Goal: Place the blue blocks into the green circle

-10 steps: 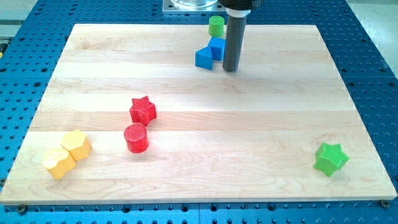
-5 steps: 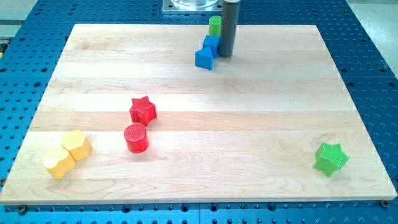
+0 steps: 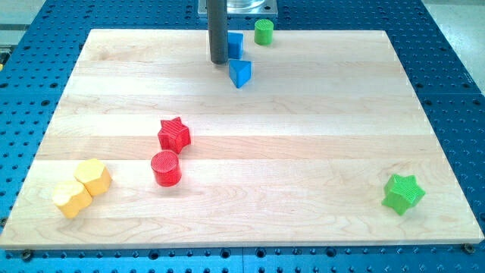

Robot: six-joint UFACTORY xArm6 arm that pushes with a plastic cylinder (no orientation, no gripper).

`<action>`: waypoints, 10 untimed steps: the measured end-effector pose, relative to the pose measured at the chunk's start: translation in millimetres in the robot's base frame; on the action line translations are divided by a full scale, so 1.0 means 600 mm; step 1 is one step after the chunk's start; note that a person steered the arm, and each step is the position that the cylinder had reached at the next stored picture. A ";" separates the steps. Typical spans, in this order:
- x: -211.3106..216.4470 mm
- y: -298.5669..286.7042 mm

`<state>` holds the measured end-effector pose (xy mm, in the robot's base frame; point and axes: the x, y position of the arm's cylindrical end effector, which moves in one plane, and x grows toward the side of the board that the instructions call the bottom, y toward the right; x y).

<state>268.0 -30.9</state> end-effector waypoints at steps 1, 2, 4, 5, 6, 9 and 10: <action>-0.052 0.051; -0.046 0.020; 0.092 -0.075; 0.136 -0.004; 0.124 0.073; 0.043 -0.006; 0.027 0.081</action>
<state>284.4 17.8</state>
